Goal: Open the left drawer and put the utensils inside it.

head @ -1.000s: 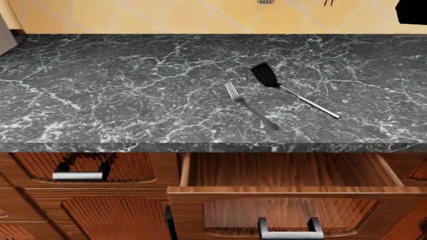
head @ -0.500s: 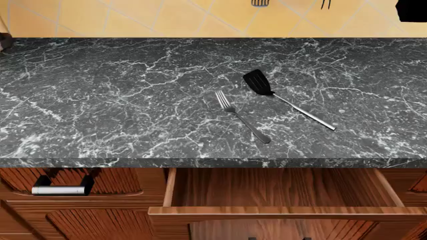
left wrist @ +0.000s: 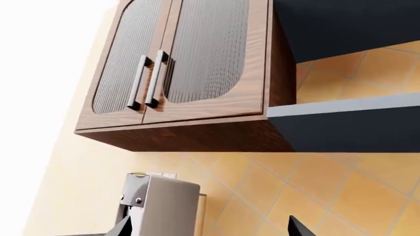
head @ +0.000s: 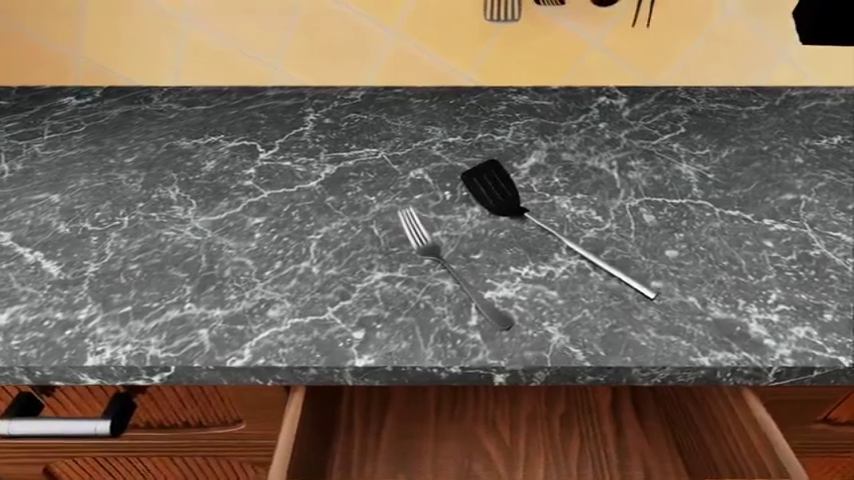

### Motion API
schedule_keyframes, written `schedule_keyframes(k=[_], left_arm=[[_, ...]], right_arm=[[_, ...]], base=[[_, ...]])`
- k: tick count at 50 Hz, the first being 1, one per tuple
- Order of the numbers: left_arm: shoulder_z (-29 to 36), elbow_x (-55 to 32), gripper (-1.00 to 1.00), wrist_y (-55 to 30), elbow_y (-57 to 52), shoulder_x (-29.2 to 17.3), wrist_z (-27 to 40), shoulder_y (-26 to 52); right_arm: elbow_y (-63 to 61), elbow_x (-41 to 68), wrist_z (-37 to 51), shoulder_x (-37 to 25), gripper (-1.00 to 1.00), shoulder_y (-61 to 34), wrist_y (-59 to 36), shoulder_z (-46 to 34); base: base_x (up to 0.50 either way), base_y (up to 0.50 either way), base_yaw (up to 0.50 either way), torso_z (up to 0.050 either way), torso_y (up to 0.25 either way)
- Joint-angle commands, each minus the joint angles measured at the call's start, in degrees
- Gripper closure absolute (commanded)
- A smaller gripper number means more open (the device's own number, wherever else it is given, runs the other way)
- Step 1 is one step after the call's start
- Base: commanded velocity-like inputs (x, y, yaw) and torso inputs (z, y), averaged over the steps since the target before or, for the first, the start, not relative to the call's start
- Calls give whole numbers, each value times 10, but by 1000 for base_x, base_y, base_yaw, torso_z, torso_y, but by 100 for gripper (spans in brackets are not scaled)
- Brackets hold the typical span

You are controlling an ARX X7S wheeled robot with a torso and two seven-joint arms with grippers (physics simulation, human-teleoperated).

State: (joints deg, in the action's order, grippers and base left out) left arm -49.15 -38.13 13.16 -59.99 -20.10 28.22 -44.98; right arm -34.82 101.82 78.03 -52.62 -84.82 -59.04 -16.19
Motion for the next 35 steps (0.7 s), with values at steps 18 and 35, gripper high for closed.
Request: schedule_keyframes(k=[18, 35], left_arm=[[-25, -17, -100, 3, 0, 26, -25, 0], [-16, -12, -100, 3, 0, 17, -16, 0]], right_arm=[[0, 3, -1, -5, -100, 4, 7, -3], [-4, 2, 0, -6, -100, 2, 9, -7]], base=[[129, -160, 0, 0, 0], [132, -160, 0, 0, 1]])
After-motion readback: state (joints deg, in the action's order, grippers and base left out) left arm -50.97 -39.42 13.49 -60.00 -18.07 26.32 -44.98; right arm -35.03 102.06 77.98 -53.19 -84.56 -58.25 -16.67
